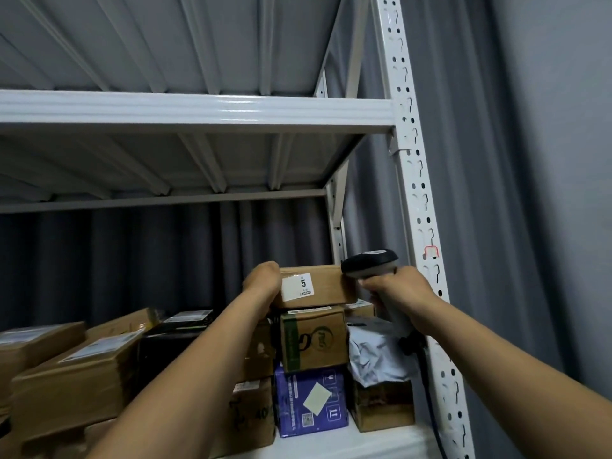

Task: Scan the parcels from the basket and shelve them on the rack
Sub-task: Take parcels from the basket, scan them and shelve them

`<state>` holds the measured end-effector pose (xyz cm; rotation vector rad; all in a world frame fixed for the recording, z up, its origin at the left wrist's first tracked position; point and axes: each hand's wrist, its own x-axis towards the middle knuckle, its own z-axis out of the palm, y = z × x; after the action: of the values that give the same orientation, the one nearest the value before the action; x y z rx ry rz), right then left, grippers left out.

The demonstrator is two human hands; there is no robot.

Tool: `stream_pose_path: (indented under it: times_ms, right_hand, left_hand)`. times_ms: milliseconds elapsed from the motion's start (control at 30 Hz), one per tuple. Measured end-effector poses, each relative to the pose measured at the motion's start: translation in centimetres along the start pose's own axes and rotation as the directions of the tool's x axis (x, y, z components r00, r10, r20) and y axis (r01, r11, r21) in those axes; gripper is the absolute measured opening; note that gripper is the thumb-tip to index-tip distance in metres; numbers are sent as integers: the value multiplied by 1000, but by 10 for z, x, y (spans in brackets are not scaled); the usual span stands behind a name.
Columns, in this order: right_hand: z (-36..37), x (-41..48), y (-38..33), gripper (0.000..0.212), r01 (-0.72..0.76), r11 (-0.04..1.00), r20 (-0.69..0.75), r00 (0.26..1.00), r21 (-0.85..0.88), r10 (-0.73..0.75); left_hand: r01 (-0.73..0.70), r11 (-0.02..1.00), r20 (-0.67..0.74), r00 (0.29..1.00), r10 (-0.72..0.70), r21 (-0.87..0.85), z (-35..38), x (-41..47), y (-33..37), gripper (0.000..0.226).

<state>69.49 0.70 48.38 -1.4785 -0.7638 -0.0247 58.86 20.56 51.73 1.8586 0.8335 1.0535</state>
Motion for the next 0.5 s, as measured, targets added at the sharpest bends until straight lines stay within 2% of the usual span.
stream_pose_path:
  times_ms: [67, 133, 167, 267, 433, 500]
  right_hand:
    - [2, 5, 3, 18, -1, 1000, 8, 1000, -15, 1]
    - [5, 9, 6, 21, 3, 999, -5, 1000, -36, -3]
    - [5, 11, 7, 22, 4, 999, -11, 1000, -43, -4]
    - [7, 11, 6, 23, 1, 999, -19, 1000, -53, -2]
    - [6, 9, 8, 16, -36, 999, 7, 999, -2, 36]
    - [3, 7, 7, 21, -47, 999, 10, 999, 13, 47]
  left_hand:
    - [-164, 961, 4, 986, 167, 224, 1, 4, -2, 41]
    - [-312, 910, 111, 950, 292, 275, -1, 10, -8, 41]
    - [-376, 876, 157, 926, 343, 303, -2, 12, -11, 49]
    - [-512, 717, 264, 859, 439, 473, -1, 19, -15, 63]
    - [-492, 691, 226, 867, 445, 530, 8, 20, -17, 59]
    - [-477, 681, 216, 874, 435, 556, 12, 20, -16, 59]
